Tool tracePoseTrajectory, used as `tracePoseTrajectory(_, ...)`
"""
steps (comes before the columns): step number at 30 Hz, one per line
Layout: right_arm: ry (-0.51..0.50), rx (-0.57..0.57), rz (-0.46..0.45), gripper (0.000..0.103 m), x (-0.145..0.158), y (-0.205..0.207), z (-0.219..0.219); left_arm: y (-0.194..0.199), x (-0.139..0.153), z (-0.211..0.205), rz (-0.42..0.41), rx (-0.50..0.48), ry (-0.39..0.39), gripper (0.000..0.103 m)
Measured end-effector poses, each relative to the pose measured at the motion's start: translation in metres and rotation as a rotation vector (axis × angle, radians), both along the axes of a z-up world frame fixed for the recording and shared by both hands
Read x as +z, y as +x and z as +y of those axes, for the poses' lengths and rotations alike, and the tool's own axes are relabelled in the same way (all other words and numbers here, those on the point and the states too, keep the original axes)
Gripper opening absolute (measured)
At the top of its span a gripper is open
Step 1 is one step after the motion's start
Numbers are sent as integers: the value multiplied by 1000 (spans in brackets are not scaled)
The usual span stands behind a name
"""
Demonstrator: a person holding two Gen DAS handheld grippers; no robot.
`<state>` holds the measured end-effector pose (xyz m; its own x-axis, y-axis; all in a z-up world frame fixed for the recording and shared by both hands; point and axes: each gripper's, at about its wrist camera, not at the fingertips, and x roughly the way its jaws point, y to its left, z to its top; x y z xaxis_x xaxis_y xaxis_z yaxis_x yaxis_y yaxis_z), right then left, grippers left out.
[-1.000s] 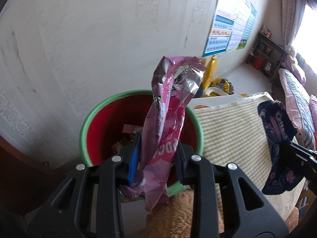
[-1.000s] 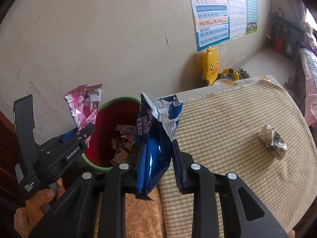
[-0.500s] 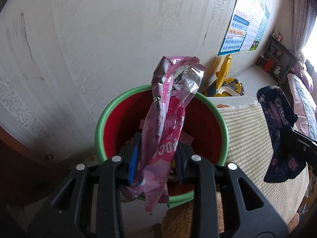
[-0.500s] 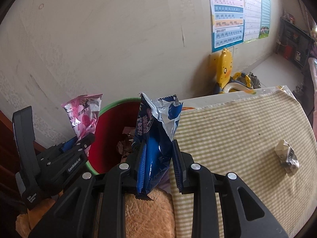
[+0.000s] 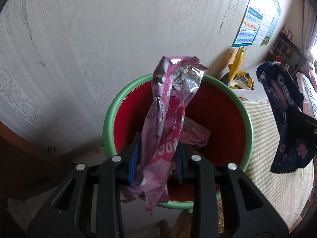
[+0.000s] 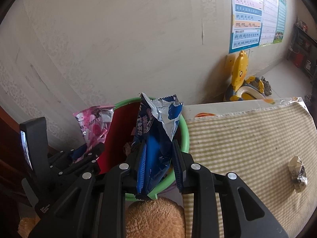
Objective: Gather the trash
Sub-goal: 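Carry both wrappers over the red bucket and open both tools to drop them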
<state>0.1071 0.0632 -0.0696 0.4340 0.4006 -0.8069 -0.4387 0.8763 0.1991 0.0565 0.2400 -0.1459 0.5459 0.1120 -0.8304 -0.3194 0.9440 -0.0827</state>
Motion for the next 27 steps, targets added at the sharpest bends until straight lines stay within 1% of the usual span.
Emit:
tracePoseTrajectory(10,-4,22,7,25,-7,3,12,5,-8,2,27,1,1,30)
tracePoseTrajectory(12,-3,26,7,25,-7,3,13,6,-9,3,31,6,1,34)
tracePoseTrajectory(13,-3,28,6,25,-7,3,13,6,-10,4,31,7,-1,38)
tracePoseTrajectory(16,-2,30,3,25,-8,3,15,5,-10,4,32,5,1,41)
tracePoseTrajectory(18,10,35,2,26,-8,4,16,6,-10,4,31,5,3,49)
tracePoseTrajectory(19,18,38,2,29,-8,5,16,5,-9,4,27,9,5,61)
tracePoseTrajectory(21,34,36,-2,61,-7,4,16,4,-7,6,17,10,-1,63)
tracePoseTrajectory(23,38,33,-19,61,-4,1,16,3,-4,5,13,7,3,63)
tracePoseTrajectory(27,43,30,-21,61,0,-3,10,1,1,1,8,-5,10,63)
